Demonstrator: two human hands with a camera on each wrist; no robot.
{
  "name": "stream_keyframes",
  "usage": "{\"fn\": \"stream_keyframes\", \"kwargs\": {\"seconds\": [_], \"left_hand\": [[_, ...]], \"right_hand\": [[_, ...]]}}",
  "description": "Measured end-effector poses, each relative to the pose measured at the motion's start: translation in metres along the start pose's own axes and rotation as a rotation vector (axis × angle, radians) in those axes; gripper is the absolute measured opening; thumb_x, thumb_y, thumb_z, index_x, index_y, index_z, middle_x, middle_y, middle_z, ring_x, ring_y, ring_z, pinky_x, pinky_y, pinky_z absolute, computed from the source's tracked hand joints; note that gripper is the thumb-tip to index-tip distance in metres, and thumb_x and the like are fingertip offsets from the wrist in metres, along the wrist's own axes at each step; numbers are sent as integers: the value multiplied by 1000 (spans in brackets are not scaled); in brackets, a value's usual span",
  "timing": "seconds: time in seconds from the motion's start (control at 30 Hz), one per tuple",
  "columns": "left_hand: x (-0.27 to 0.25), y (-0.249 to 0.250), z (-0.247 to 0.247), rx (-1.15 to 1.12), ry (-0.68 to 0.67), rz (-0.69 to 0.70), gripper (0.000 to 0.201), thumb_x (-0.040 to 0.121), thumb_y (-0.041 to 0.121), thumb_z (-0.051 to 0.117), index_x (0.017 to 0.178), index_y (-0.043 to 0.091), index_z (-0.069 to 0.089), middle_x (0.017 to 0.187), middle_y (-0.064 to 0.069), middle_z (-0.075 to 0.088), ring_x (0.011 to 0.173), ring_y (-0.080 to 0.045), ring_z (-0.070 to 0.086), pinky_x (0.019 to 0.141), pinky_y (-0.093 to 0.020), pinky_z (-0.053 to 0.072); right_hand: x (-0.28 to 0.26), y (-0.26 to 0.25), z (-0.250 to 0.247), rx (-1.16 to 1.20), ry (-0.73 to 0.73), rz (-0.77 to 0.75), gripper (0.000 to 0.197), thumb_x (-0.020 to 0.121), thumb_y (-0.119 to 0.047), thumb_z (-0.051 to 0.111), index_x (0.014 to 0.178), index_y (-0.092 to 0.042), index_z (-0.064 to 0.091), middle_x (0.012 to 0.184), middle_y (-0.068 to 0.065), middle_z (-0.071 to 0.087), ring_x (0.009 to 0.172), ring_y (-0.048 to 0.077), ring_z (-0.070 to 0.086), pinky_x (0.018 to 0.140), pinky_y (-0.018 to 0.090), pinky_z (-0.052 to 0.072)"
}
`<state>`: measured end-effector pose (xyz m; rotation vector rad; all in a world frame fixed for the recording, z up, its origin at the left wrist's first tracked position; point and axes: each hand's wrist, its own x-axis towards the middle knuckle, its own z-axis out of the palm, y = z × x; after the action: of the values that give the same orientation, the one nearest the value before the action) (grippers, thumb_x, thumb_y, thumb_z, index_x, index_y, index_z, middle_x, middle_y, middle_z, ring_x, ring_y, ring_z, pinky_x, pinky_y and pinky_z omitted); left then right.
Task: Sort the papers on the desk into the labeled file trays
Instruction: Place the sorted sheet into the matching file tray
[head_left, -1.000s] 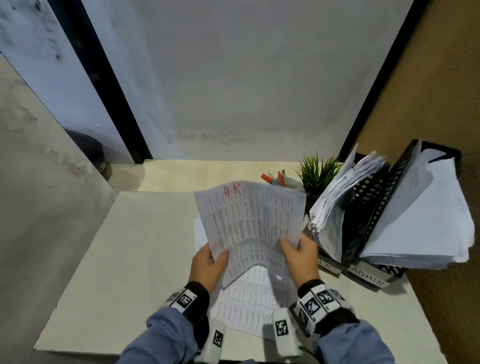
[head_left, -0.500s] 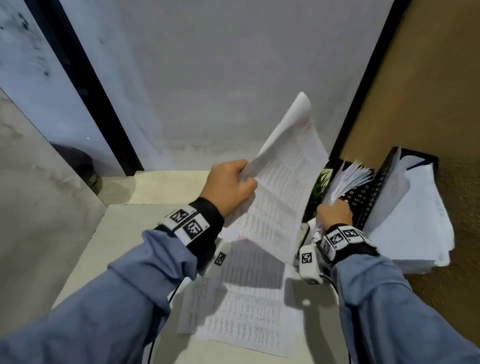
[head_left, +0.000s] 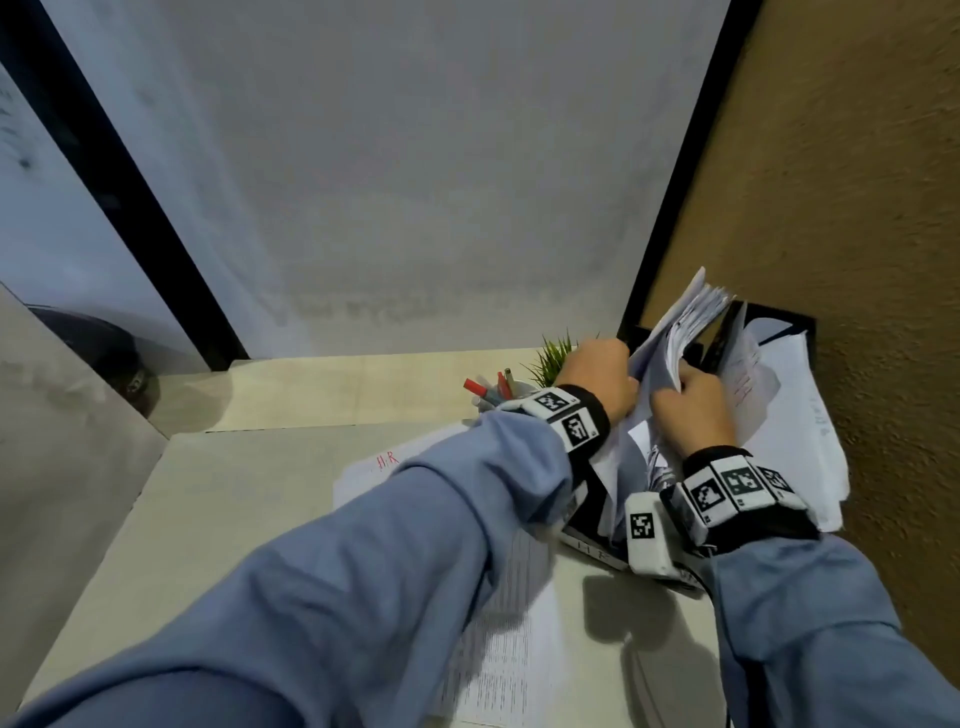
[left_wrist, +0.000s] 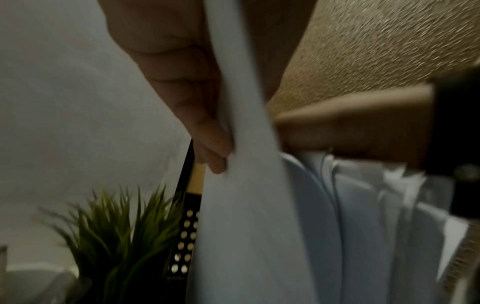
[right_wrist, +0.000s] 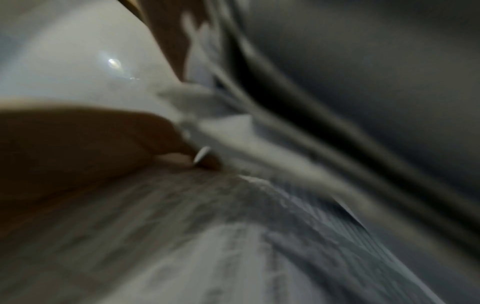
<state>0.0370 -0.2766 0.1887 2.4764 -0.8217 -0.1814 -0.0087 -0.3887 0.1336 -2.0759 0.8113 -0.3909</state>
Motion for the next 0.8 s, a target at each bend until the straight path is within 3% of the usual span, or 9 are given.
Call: {"fn": "stream_keyframes", "kwargs": {"seconds": [0.23,0.33,0.4,0.47,0.53,0.6,0.67,0.73,0.8], "left_hand": [[8,-28,68,-244,-210,-181,43,99,32,39,103,-5,62,102,-24,63,99,-37,60,76,-32,41],[0,-37,72,-345,-182,-174,54,101,40,29,106,-3,62,109,-25,64,101,-37,60,83,-35,44],[-11,-48,68,-474,-108,-200,55,99,47,30,102,4,64,102,-20,68,94,-34,64,86,-39,51],[-28,-71,67,-597,-28,-278,41,96,42,41,97,8,63,96,-16,69,87,-31,66,84,-44,54],[-51,-108,70,-538,41,-383,23,90,27,51,94,9,64,96,-13,70,90,-30,66,85,-41,54],[-80,-154,77,-348,27,-546,20,87,19,53,100,7,63,108,-13,67,100,-30,62,89,-33,49],[-113,-199,86,-226,-57,-740,34,88,21,54,118,5,54,124,-13,58,113,-30,55,95,-33,45],[-145,-229,95,-163,-123,-897,48,88,26,54,130,5,43,134,-14,47,121,-31,48,101,-38,42],[-171,-243,101,-182,-101,-977,55,88,27,53,134,5,35,137,-14,41,123,-32,45,102,-41,41]], "right_hand": [[-14,18,18,-245,-110,96,36,86,-26,51,117,-9,58,113,21,63,103,39,59,85,37,47],[-22,21,21,-228,-89,62,35,86,-25,51,117,-9,58,111,21,65,101,38,60,83,37,48],[-29,15,19,-186,-37,15,40,86,-27,52,123,-12,54,107,19,66,98,35,61,82,36,49],[-43,4,14,-64,25,-95,41,87,-26,54,126,-15,53,91,11,68,85,28,62,76,33,49],[-67,-6,16,77,12,-285,19,89,-21,56,107,-18,61,64,0,58,59,13,53,61,27,44],[-93,-3,29,88,-92,-465,7,88,-16,60,85,-18,65,55,-3,53,51,9,46,53,23,38],[-116,15,53,-13,-295,-509,14,86,-17,61,74,-23,64,52,-2,56,50,10,48,51,23,39],[-130,44,83,-151,-509,-384,15,86,-19,59,72,-25,63,60,-2,63,55,7,54,58,26,46],[-137,77,110,-330,-596,-151,7,85,-21,57,85,-21,64,85,3,69,80,15,63,74,28,50]]}}
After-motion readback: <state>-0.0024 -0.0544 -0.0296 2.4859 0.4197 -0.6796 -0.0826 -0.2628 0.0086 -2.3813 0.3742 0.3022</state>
